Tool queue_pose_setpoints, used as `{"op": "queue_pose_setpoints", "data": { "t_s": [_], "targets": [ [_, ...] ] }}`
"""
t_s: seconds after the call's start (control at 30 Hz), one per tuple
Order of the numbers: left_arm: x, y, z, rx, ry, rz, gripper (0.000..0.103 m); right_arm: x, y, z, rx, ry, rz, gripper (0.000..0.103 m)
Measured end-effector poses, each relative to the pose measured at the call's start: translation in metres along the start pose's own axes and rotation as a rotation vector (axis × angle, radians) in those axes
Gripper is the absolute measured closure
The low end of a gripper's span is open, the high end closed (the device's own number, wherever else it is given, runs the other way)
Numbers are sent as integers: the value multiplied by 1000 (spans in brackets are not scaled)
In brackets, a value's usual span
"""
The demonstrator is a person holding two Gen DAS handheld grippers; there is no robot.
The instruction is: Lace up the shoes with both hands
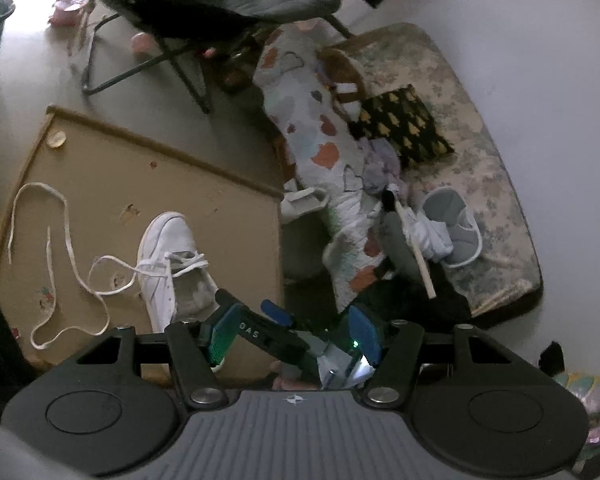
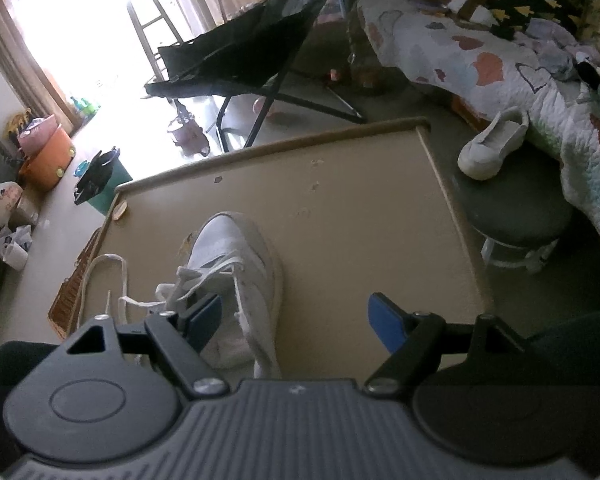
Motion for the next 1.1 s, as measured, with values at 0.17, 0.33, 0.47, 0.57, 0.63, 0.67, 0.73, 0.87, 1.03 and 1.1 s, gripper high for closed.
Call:
{"op": "queue_pose_setpoints", "data": {
  "t_s": [0.17, 0.33, 0.47, 0.57, 0.63, 0.67, 0.73, 0.87, 1.03, 1.1],
  "targets": [
    [0, 0, -5, 0, 6, 5, 40, 0, 0, 0, -3, 0, -3, 23],
    [-3, -6, -6, -7, 6, -2, 40, 0, -2, 1, -11, 2, -2, 23],
    [1, -6, -8, -6, 8, -34, 40, 0, -3, 1, -25, 7, 1, 23],
    [2, -1, -9, 4, -1, -8, 40, 1, -5, 3, -48, -1, 1, 23],
    [-1, 0, -10, 11, 7, 11, 40, 1, -8, 4, -64, -5, -4, 23],
    [-2, -1, -10, 10, 12, 14, 40, 1, -9, 4, -69, -8, -6, 23],
    [-4, -8, -10, -11, 11, -1, 40, 2, -10, 5, -75, -14, -6, 23],
    [-8, -18, -7, -9, 35, -53, 40, 0, -12, 6, -83, -11, -6, 23],
    [6, -51, -1, -8, 42, -152, 40, 3, -16, 11, -139, -14, 16, 23],
    [18, -75, 6, -43, 47, -180, 40, 3, -19, 16, -198, -19, 14, 24]
  ]
}}
Point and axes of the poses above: each gripper's, at about its wrist camera, not at the fingertips, and x roughly the way its jaws point, y to its right, z to its underside, the point moved 4 cm from there along x, roughly the way its jaws point, and after that the axes turned 12 degrees about x, right-handed, at the moved point
